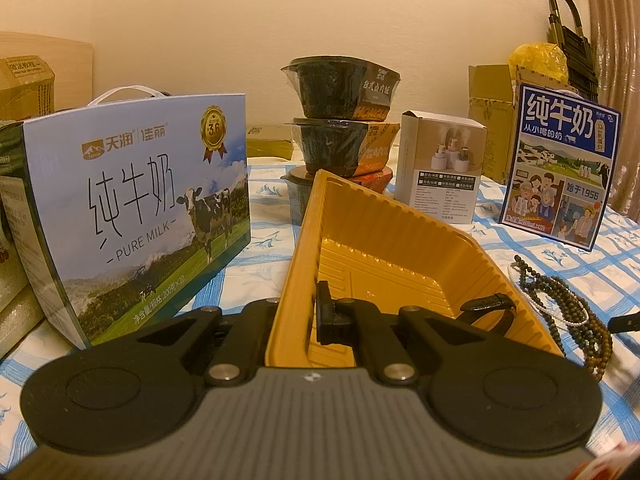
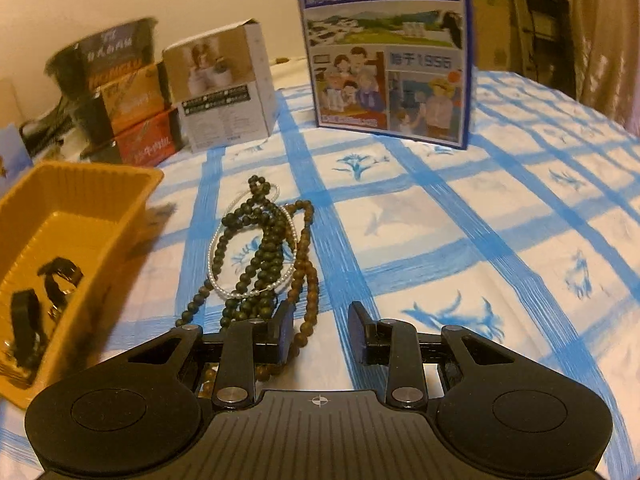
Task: Organize jewelry
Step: 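Move the right tool back to the remaining bead strands, then grasp a dark bead strand with the right tool and lift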
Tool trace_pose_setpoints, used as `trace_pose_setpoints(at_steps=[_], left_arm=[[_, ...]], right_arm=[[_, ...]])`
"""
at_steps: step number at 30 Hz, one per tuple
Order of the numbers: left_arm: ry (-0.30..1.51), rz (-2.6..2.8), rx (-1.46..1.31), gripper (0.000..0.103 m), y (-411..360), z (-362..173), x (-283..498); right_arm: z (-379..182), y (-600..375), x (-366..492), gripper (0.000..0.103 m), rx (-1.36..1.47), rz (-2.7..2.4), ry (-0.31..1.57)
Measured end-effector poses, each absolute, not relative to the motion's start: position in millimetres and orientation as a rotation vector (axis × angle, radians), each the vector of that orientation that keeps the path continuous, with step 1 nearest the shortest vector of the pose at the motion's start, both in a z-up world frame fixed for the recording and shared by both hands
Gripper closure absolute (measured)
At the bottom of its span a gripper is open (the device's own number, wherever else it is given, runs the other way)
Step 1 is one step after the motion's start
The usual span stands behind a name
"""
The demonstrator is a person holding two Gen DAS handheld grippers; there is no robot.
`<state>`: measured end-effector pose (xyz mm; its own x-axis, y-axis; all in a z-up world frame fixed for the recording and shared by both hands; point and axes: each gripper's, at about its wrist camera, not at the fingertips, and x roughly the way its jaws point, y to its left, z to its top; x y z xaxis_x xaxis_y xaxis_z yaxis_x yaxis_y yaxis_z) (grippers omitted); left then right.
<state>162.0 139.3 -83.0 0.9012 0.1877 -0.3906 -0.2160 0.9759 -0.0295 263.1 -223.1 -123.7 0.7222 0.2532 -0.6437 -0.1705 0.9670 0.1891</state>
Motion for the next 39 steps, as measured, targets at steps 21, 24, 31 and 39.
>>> trace_pose_setpoints(at_steps=[21, 24, 31, 39], left_arm=[[0.396, 0.207, -0.073, 0.099, 140, -84, 163], [0.395, 0.207, -0.075, 0.099, 140, -83, 162], [0.394, 0.209, -0.075, 0.099, 139, -83, 162], [0.391, 0.207, -0.072, 0.099, 138, -82, 163]], right_arm=[[-115, -215, 271, 0.096, 0.0, 0.221, 0.672], [-91, -230, 266, 0.096, 0.039, 0.216, 0.615], [-40, -250, 256, 0.096, 0.094, 0.241, 0.491], [8, -258, 242, 0.096, 0.15, 0.3, 0.379]])
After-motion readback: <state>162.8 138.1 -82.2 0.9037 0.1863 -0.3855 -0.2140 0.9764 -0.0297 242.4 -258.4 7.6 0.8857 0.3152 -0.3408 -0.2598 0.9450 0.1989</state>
